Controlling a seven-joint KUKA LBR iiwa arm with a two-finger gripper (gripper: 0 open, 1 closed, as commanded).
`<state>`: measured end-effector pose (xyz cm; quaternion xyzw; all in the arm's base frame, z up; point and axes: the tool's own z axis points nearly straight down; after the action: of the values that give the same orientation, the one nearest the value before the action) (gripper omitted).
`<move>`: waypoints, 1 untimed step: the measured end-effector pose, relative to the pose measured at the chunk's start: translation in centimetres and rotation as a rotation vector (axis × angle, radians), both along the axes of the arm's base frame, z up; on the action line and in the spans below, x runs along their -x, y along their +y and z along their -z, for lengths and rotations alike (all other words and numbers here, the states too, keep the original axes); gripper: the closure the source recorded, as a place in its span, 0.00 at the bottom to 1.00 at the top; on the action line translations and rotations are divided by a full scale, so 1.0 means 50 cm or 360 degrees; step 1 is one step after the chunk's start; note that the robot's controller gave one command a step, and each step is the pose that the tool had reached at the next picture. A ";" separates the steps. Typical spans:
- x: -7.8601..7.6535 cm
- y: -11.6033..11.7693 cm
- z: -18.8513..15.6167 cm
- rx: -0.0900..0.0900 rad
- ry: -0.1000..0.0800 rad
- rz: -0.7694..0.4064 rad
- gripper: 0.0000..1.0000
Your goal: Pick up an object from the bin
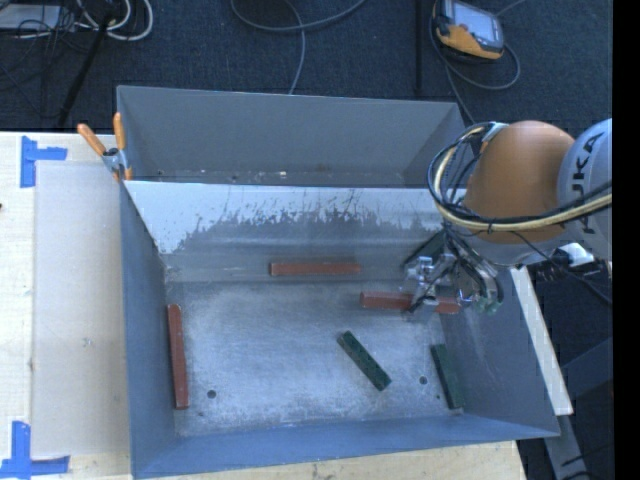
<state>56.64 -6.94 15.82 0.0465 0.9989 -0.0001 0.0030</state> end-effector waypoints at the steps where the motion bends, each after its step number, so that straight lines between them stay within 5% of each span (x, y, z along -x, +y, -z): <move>1: -0.002 0.000 -0.034 0.0000 0.0004 -0.0004 1.00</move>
Offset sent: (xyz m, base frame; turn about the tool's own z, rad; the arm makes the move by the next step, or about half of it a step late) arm 0.0000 0.0001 0.0165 0.0000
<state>56.72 -6.94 17.53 0.0452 0.9990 -0.0001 0.0017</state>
